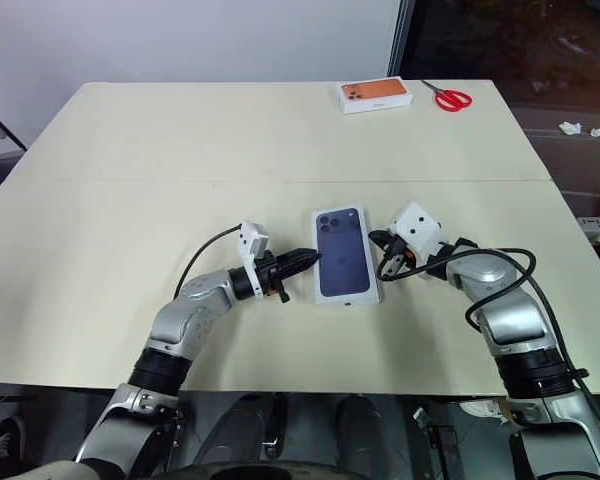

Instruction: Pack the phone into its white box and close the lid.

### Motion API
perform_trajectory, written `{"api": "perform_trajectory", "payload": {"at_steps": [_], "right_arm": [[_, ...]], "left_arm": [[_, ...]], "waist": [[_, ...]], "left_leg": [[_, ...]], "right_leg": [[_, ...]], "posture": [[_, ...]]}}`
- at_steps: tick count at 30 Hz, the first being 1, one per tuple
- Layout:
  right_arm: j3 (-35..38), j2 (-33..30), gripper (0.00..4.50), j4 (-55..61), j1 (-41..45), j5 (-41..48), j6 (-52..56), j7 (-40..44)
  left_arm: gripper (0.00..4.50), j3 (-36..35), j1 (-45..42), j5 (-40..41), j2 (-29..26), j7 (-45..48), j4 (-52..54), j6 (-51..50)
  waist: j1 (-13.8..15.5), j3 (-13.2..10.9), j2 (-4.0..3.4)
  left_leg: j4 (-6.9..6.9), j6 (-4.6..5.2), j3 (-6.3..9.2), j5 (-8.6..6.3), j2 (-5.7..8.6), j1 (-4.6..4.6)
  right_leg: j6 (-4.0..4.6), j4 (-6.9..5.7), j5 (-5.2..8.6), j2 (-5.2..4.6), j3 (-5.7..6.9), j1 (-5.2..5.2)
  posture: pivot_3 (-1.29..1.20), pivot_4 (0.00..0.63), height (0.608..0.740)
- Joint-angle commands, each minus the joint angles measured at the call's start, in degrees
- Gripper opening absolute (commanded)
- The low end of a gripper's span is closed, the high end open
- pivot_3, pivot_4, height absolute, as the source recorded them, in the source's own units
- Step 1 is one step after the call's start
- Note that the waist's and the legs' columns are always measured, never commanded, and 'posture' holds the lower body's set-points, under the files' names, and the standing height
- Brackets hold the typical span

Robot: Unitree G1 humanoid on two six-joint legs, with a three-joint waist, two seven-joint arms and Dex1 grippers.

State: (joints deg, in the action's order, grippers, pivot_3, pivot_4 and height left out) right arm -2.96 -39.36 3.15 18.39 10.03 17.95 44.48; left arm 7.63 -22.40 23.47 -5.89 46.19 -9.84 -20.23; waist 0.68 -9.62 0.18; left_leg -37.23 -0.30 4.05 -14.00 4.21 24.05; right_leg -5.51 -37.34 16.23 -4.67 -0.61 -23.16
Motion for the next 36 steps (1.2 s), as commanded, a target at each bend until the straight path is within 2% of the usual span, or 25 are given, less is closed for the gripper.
{"api": "perform_trajectory", "payload": {"at_steps": [1,10,17,24,30,33,36], "right_arm": [[0.58,0.14,0.05,2.03,0.03,-0.06,-0.88,0.37],[1.31,0.23,0.05,0.85,1.03,-1.00,-1.39,0.28],[1.01,-0.57,0.05,0.98,2.56,-1.70,-1.55,1.05],[-1.24,-2.21,0.05,2.87,3.50,-3.07,-2.12,4.74],[-3.59,-2.04,0.05,3.19,1.29,-6.05,-4.12,4.58],[-3.27,-1.73,0.05,2.30,1.14,-7.03,-4.53,3.91],[-2.67,-1.96,0.05,1.97,1.22,-7.36,-4.77,4.13]], "left_arm": [[0.66,-0.30,-1.23,1.06,0.38,0.30,2.84,-0.38],[0.66,0.27,-0.93,1.21,0.99,-0.26,3.54,-2.03],[0.66,0.76,0.97,-0.96,-5.49,-0.11,7.96,-3.72],[0.66,3.33,1.11,-4.89,-7.33,-1.63,4.81,-4.37],[0.66,5.86,-0.30,-8.27,-5.68,-2.01,0.49,-3.01],[0.66,7.23,-1.41,-9.60,-4.34,-1.68,-1.23,-2.20],[0.66,6.46,-2.77,-8.99,-2.04,-1.68,-2.19,-2.30]], "waist": [[-0.08,0.00,0.00],[-0.04,0.00,0.00],[-0.28,0.00,0.00],[0.05,0.01,0.00],[0.07,0.03,-0.01],[0.06,0.05,-0.04],[0.21,0.09,-0.07]], "left_leg": [[0.00,0.00,0.00,0.00,0.00,0.00],[0.01,-0.02,-0.05,0.01,-0.01,-0.03],[0.04,-0.03,-0.07,0.02,-0.04,-0.06],[0.03,-0.03,-0.12,0.02,-0.02,-0.06],[0.04,-0.02,-0.15,0.01,-0.02,-0.26],[0.10,0.33,-0.16,-0.20,-0.02,-0.70],[0.09,0.36,-0.15,-0.22,0.00,-0.73]], "right_leg": [[0.00,0.00,0.00,0.00,0.00,0.00],[0.00,-0.01,0.00,0.02,-0.04,0.00],[0.00,-0.06,0.00,0.04,-0.09,-0.03],[0.00,-0.04,0.00,0.03,-0.11,-0.02],[0.00,-0.04,0.00,0.01,-0.13,0.17],[0.00,0.07,0.01,0.01,-0.13,0.64],[0.00,0.11,0.01,0.02,-0.10,0.72]], "posture": [[0.00,0.150,0.740],[0.00,0.150,0.740],[0.00,0.150,0.740],[0.00,0.150,0.740],[0.00,0.150,0.740],[0.00,0.150,0.740],[0.00,0.150,0.740]]}}
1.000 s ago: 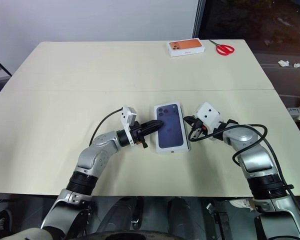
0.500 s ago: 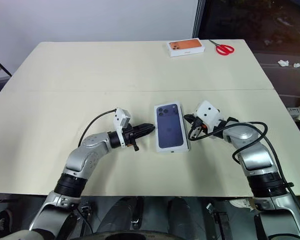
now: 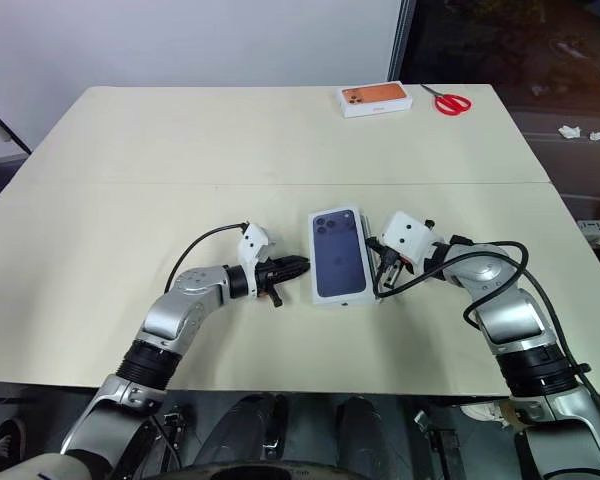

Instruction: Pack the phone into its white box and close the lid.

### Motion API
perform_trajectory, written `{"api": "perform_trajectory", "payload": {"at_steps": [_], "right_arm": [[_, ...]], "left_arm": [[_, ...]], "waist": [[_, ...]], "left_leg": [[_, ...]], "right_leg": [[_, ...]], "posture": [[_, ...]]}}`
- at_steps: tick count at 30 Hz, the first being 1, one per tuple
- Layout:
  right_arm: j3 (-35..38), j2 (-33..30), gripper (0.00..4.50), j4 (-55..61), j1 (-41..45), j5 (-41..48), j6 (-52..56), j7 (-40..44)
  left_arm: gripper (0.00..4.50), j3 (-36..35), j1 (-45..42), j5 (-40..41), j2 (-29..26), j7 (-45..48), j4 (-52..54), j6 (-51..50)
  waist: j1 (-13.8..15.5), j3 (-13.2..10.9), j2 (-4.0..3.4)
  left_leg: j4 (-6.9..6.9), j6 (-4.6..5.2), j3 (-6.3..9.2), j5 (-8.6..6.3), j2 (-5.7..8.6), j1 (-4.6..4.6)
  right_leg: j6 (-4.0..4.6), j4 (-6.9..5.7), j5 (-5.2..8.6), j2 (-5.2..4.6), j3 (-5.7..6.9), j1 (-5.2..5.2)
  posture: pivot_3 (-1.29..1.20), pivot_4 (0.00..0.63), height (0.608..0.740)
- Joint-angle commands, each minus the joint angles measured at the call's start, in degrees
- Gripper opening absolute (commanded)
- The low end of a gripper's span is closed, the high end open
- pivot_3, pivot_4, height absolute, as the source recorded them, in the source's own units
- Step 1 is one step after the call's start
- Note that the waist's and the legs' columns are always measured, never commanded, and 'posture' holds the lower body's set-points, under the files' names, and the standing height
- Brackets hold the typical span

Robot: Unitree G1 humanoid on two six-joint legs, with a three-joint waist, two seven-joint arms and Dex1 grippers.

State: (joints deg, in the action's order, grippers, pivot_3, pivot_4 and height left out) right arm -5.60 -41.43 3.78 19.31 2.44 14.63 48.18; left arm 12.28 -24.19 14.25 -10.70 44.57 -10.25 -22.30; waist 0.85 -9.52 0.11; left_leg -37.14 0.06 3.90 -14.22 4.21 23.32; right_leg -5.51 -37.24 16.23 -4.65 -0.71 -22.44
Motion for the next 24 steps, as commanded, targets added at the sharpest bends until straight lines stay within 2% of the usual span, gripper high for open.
{"api": "perform_trajectory", "payload": {"at_steps": [1,6,24], "right_arm": [[0.17,0.02,0.05,1.34,0.23,0.24,-1.53,0.58],[0.91,-0.84,0.05,1.48,-0.14,-0.28,-1.79,1.22],[1.11,-1.84,0.05,0.99,-0.79,-1.69,-2.55,2.11]], "left_arm": [[0.66,1.64,-1.20,0.09,3.07,0.07,-1.92,0.47],[0.66,-0.46,-1.82,2.20,4.95,0.19,-0.52,-0.19],[0.66,-1.16,-1.03,2.10,7.44,-0.10,2.64,-0.59]], "waist": [[0.05,0.00,0.00],[-0.03,-0.01,0.01],[-0.10,-0.02,0.04]], "left_leg": [[0.00,0.00,0.00,0.00,0.01,0.00],[-0.01,0.00,0.00,0.00,0.02,0.03],[-0.01,0.00,0.00,-0.01,0.01,0.07]], "right_leg": [[0.00,0.00,0.00,-0.01,0.01,0.01],[0.00,0.01,0.00,-0.02,0.00,-0.03],[-0.01,0.03,0.00,-0.03,-0.02,-0.08]], "posture": [[0.00,0.150,0.740],[0.00,0.150,0.740],[0.00,0.150,0.740]]}}
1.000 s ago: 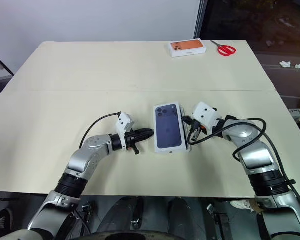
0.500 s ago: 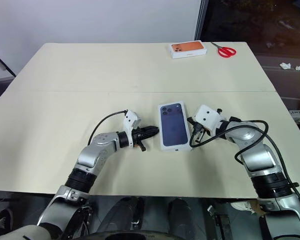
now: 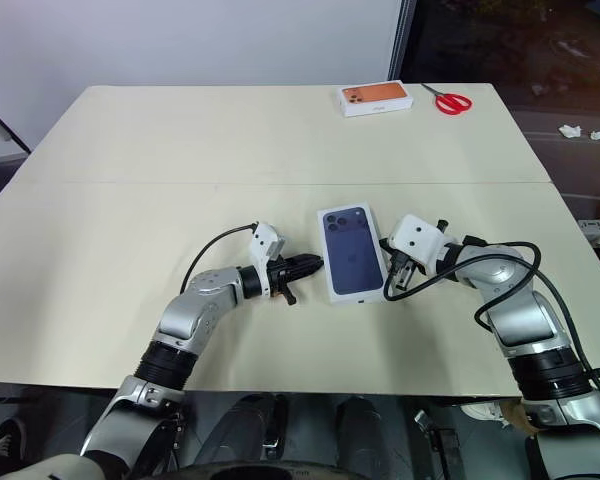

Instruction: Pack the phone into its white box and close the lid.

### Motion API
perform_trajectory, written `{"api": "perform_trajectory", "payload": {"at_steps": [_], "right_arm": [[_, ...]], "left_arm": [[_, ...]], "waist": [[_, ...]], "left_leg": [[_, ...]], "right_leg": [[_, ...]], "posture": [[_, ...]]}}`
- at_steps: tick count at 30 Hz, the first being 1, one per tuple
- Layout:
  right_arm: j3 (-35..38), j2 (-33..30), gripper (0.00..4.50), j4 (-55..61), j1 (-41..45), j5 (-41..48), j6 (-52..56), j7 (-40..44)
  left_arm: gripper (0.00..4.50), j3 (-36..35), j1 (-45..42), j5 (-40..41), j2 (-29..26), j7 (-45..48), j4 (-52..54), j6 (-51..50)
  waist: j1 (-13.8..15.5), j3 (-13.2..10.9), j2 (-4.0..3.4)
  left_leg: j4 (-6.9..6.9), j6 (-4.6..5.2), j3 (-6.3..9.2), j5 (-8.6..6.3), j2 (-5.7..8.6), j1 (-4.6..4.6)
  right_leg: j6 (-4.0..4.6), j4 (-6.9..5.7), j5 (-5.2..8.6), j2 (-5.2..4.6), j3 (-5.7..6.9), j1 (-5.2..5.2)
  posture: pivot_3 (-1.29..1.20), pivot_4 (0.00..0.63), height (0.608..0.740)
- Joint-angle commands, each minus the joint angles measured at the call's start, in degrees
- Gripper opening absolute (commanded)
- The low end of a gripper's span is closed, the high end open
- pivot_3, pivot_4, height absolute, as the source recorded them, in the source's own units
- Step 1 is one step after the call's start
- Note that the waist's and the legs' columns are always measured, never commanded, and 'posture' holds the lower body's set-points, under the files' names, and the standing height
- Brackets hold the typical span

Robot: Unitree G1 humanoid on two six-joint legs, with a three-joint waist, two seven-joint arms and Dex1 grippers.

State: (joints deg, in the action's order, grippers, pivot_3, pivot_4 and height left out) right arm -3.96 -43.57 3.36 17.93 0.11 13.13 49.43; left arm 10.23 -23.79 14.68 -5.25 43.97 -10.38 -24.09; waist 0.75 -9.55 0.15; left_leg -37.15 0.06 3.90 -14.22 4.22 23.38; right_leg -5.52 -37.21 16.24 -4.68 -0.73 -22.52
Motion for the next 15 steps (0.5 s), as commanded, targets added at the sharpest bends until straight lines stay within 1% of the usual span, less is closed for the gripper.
{"api": "perform_trajectory", "payload": {"at_steps": [1,4,6,8,11,15], "right_arm": [[-0.56,0.26,0.05,1.41,0.49,0.68,-0.80,1.00],[-0.77,0.34,0.05,1.82,0.15,0.78,-0.35,1.18],[-1.15,0.68,0.05,2.44,-0.19,0.72,0.01,1.05],[-1.48,0.90,0.05,2.61,-0.31,0.54,0.33,0.92],[-2.28,0.64,0.05,1.64,-0.20,-1.45,-0.16,0.02],[-1.58,0.28,0.05,0.72,-0.14,-2.06,-0.44,-0.15]], "left_arm": [[0.66,1.25,-1.41,1.13,1.91,0.58,2.54,1.88],[0.66,1.95,-1.04,0.33,1.76,0.65,2.45,2.55],[0.66,1.60,-0.72,1.21,2.19,0.30,3.32,1.16],[0.66,2.88,-0.50,-0.38,1.65,0.35,3.14,2.14],[0.66,2.28,-0.29,0.26,2.34,0.00,2.54,1.75],[0.66,2.25,-0.42,0.21,2.37,0.04,2.38,1.53]], "waist": [[0.00,0.00,0.00],[-0.02,0.00,0.00],[-0.01,0.00,0.00],[0.00,0.00,0.00],[0.01,0.00,0.00],[0.01,0.00,0.00]], "left_leg": [[0.00,0.00,0.00,0.00,0.00,0.00],[0.00,0.00,0.00,0.00,0.00,0.00],[0.00,0.00,0.00,0.00,0.00,0.00],[0.00,0.00,0.00,0.00,0.00,0.00],[0.00,0.00,0.00,0.00,0.00,0.00],[0.00,-0.01,0.00,0.00,0.00,0.00]], "right_leg": [[0.00,0.00,0.00,0.00,0.00,0.00],[0.00,0.00,0.00,-0.01,0.00,0.00],[0.00,0.00,0.00,0.00,0.00,0.00],[0.00,0.00,0.00,-0.01,0.00,0.00],[0.00,0.00,0.00,-0.01,0.00,0.00],[0.00,0.00,0.00,0.00,0.00,0.00]], "posture": [[0.00,0.150,0.740],[0.00,0.150,0.740],[0.00,0.150,0.740],[0.00,0.150,0.740],[0.00,0.150,0.740],[0.00,0.150,0.740]]}}
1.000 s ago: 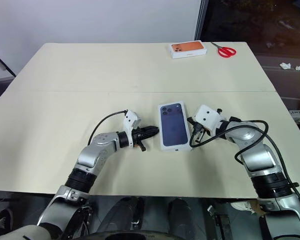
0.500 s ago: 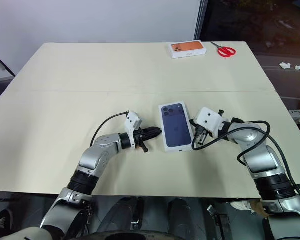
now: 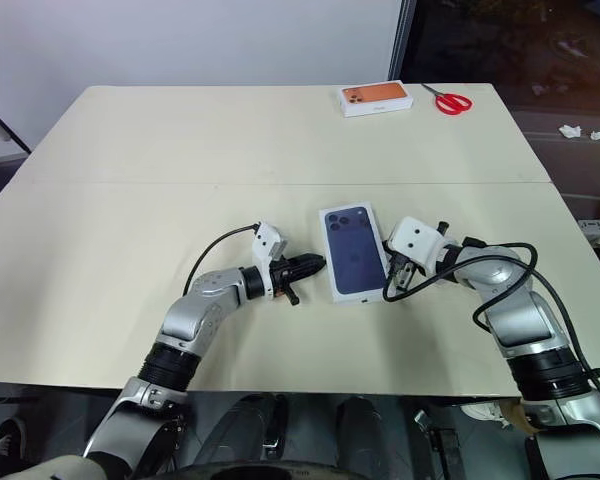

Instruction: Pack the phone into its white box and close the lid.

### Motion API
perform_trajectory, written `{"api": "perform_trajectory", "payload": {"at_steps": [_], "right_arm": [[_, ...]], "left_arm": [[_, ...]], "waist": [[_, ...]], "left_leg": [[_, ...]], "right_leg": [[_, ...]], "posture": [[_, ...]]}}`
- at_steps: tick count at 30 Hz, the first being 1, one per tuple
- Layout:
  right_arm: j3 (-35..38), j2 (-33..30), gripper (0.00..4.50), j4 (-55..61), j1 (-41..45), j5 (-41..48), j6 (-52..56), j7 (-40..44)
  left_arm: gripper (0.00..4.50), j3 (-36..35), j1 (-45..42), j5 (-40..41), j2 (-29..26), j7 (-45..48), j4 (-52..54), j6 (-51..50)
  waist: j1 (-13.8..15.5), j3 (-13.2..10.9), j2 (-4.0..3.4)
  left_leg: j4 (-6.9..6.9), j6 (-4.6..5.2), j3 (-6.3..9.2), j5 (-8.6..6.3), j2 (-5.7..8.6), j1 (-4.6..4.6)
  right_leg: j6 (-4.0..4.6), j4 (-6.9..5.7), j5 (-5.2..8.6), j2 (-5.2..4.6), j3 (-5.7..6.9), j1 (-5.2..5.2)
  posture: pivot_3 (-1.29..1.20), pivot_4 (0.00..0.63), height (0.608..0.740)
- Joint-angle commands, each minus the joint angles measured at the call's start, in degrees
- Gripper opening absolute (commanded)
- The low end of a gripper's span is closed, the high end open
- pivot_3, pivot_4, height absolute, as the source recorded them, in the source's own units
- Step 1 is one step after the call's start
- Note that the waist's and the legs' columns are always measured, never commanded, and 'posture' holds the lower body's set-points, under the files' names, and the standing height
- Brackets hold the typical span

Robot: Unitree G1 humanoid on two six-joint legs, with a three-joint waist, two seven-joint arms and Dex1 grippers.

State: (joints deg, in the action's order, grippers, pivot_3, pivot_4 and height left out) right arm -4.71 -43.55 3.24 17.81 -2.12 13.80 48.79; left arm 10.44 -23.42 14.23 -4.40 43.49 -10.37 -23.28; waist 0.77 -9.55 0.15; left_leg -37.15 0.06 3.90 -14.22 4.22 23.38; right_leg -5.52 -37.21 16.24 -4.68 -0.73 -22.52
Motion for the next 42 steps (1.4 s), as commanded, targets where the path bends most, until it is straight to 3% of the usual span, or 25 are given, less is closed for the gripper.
{"api": "perform_trajectory", "payload": {"at_steps": [1,11,23,29,42], "right_arm": [[-0.69,0.06,0.05,0.61,-0.07,0.13,-1.24,0.62],[0.34,-0.23,0.05,2.25,-0.42,3.34,2.26,3.52],[-1.04,0.30,0.05,0.09,0.72,0.19,0.76,2.64],[-0.99,0.62,0.05,6.78,-2.56,7.16,6.54,8.67],[-2.00,-0.83,0.05,0.83,0.09,-0.62,2.55,4.77]], "left_arm": [[0.66,2.03,-0.88,0.61,1.57,0.49,2.25,0.80],[0.66,1.60,-1.45,1.17,2.91,0.57,2.27,1.21],[0.66,2.54,-0.64,0.11,2.82,0.40,1.59,1.14],[0.66,2.27,0.54,0.45,1.98,0.47,3.00,0.15],[0.66,1.52,0.70,1.04,1.29,0.11,3.31,0.17]], "waist": [[-0.01,0.00,0.00],[-0.02,0.00,0.01],[-0.02,-0.01,0.01],[-0.02,-0.01,0.01],[-0.21,0.00,0.03]], "left_leg": [[0.00,0.00,0.00,0.00,0.00,0.00],[0.00,0.00,0.00,0.00,0.00,0.00],[0.00,0.00,0.00,0.00,0.00,0.01],[0.01,0.00,0.00,0.00,-0.02,0.01],[0.00,0.00,0.00,-0.01,-0.06,-0.02]], "right_leg": [[0.00,0.00,0.00,0.00,0.00,0.00],[0.00,0.00,0.00,0.00,0.00,-0.01],[0.00,0.01,0.00,0.00,0.00,-0.01],[0.00,0.02,0.00,0.00,0.00,0.00],[0.00,0.02,0.00,0.02,0.00,0.00]], "posture": [[0.00,0.150,0.740],[0.00,0.150,0.740],[0.00,0.150,0.740],[0.00,0.150,0.740],[0.00,0.150,0.740]]}}
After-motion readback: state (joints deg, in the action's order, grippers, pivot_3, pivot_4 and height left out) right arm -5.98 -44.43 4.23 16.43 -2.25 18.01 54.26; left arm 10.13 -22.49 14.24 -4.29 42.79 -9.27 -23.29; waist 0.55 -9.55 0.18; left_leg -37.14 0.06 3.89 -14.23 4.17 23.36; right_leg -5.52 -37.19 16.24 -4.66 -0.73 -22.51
